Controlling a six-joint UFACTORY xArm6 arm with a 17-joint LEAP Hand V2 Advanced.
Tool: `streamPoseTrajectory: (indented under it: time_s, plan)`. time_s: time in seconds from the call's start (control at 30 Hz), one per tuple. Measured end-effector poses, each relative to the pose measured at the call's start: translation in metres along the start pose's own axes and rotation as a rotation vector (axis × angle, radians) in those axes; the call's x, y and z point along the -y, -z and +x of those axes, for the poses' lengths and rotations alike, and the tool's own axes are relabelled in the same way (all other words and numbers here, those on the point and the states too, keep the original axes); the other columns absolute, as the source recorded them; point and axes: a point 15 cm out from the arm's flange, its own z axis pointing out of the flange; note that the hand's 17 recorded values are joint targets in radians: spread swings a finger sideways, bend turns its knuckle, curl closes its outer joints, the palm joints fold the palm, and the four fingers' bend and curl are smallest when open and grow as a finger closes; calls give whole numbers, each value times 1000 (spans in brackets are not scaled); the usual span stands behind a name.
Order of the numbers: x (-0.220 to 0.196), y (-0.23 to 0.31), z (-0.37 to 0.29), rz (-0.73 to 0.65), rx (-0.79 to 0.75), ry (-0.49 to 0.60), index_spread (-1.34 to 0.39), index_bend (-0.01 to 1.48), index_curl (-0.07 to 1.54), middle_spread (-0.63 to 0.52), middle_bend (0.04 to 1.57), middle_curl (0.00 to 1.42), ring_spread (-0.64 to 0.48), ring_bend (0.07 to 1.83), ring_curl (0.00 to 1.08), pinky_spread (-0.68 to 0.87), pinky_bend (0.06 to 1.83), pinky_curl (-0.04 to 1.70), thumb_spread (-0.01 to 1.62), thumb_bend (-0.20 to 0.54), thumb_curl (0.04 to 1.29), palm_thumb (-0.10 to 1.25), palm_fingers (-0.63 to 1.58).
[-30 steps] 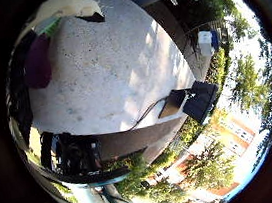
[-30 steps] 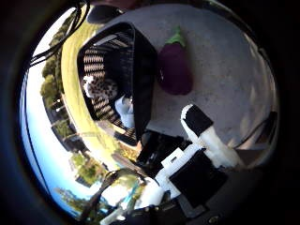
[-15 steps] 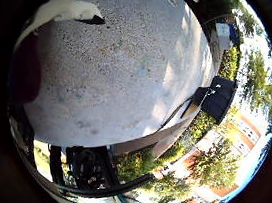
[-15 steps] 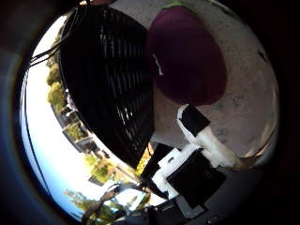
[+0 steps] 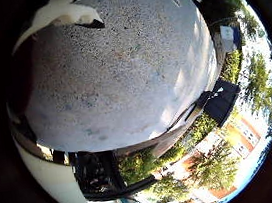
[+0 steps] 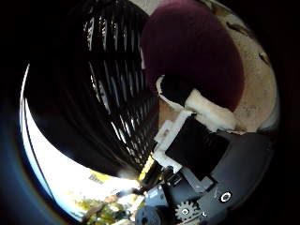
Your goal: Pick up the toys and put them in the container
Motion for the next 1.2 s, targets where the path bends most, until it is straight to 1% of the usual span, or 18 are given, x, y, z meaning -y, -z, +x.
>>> streamPoseTrajectory:
  time_s: [0.03, 0.1, 0.2, 0.23, 0.27, 0.33, 0.37, 0.4, 0.57, 0.77, 0.97, 1.1, 1.2]
  plan:
    - [0, 0, -3, 0, -3, 6, -210, 198, 205, -73, 641, 564, 162, 980, 472, 436, 945, 360, 1097, -27, 332, 609, 1133]
    - [1, 0, -8, -4, -8, 14, -263, 240, 227, -86, 729, 618, 126, 1062, 521, 419, 1008, 401, 1096, -20, 343, 629, 1211]
    - [-2, -1, -15, -21, -12, 26, -366, 360, 262, -116, 888, 715, 64, 1176, 590, 385, 1106, 470, 1086, -7, 380, 699, 1167]
    - [-5, -2, -17, -34, -11, 29, -416, 421, 281, -129, 944, 757, 36, 1218, 619, 363, 1174, 508, 1079, 1, 403, 748, 1147]
    - [-9, -4, -18, -50, -9, 30, -433, 443, 288, -132, 961, 769, 28, 1227, 626, 355, 1192, 518, 1076, 1, 411, 763, 1138]
    - [-15, -9, -21, -86, -3, 32, -505, 537, 326, -147, 1029, 826, -9, 1274, 665, 320, 1288, 574, 1061, 28, 463, 875, 1097]
    - [-16, -9, -22, -99, -1, 32, -518, 553, 335, -150, 1039, 836, -15, 1281, 671, 315, 1304, 584, 1056, 33, 474, 895, 1085]
    - [-20, -11, -23, -121, 2, 31, -543, 586, 351, -154, 1061, 856, -26, 1299, 684, 304, 1327, 603, 1060, 52, 499, 944, 1068]
    - [-27, -14, -25, -158, 6, 25, -649, 701, 445, -168, 1141, 926, -63, 1358, 737, 257, 1424, 688, 1070, 55, 585, 1018, 984]
    - [-41, -8, -16, -191, 37, 10, -733, 745, 555, -172, 1208, 969, -78, 1424, 769, 211, 1494, 749, 1083, 35, 661, 1033, 928]
    - [-55, 17, -4, -182, 117, 7, -794, 722, 676, -157, 1253, 986, -79, 1484, 780, 191, 1543, 786, 1108, 24, 729, 1053, 892]
    - [-72, 46, 1, -177, 174, 29, -835, 694, 763, -150, 1284, 989, -78, 1512, 782, 182, 1561, 803, 1121, 10, 764, 1049, 864]
    - [-81, 74, 6, -151, 185, 38, -864, 665, 842, -145, 1306, 989, -78, 1533, 780, 173, 1574, 815, 1132, 0, 791, 1048, 845]
